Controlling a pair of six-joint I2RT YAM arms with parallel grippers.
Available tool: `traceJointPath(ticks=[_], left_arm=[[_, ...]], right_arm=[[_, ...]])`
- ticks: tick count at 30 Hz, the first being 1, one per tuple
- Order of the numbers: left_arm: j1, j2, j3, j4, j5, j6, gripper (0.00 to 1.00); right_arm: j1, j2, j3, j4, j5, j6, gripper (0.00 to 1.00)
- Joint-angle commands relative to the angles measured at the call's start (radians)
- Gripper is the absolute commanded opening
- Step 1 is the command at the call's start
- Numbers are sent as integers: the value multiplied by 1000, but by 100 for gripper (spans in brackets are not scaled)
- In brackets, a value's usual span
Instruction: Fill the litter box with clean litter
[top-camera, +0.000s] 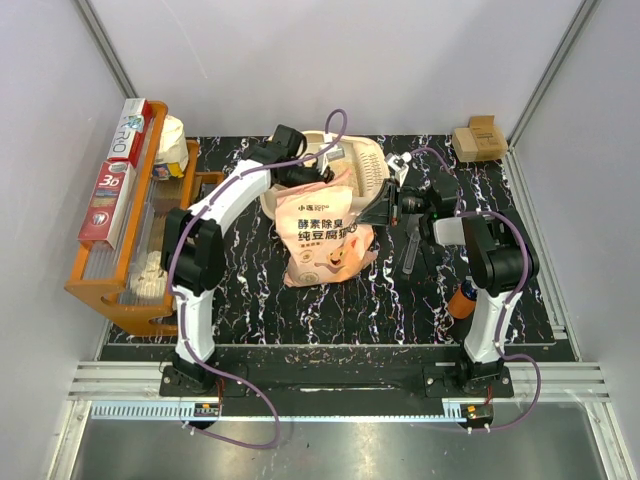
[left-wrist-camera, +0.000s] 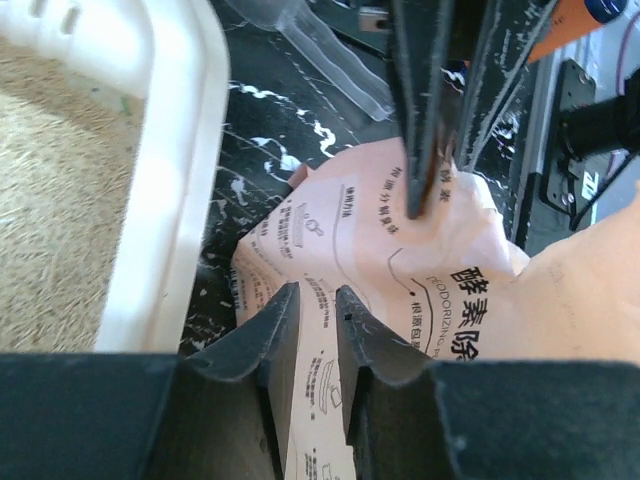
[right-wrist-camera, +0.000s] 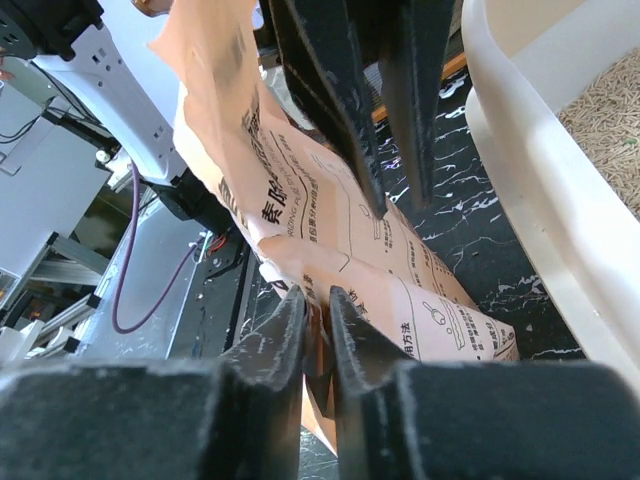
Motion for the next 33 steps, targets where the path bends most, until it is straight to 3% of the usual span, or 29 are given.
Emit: traceJointPath(ticks=[1,3,9,12,13,16,20,25,29,33], left_arm=[[39,-133,27,67,-116,-60,30],[60,-192,15,110,-245,-102,38],[140,-424,-105,170,-357,-183,55],[174,-563,-223,176,-399,-208,64],[201,-596,-279,178,-399,-220,65],[264,-706,-391,159,-329,-228,68],[294,-830,-577,203,-192,-170,69],[291,-834,-816,553,-85,-326,70],[291,-737,-847,835,56,-476,70],[291,-687,-872,989,119,-606,68]], right_arm=[[-4,-56,35,90,30,66,11],[-4,-88,32,39,55,54,6],[-2,-214,7,-312,138,-162,0],[1,-289,27,-581,144,-366,0],[2,-307,39,-772,155,-520,0],[2,-332,72,-976,161,-673,0],[9,-322,79,-1030,176,-696,0],[10,-305,105,-1062,192,-687,0],[10,-297,138,-1111,212,-679,0],[10,-298,148,-1131,227,-666,0]])
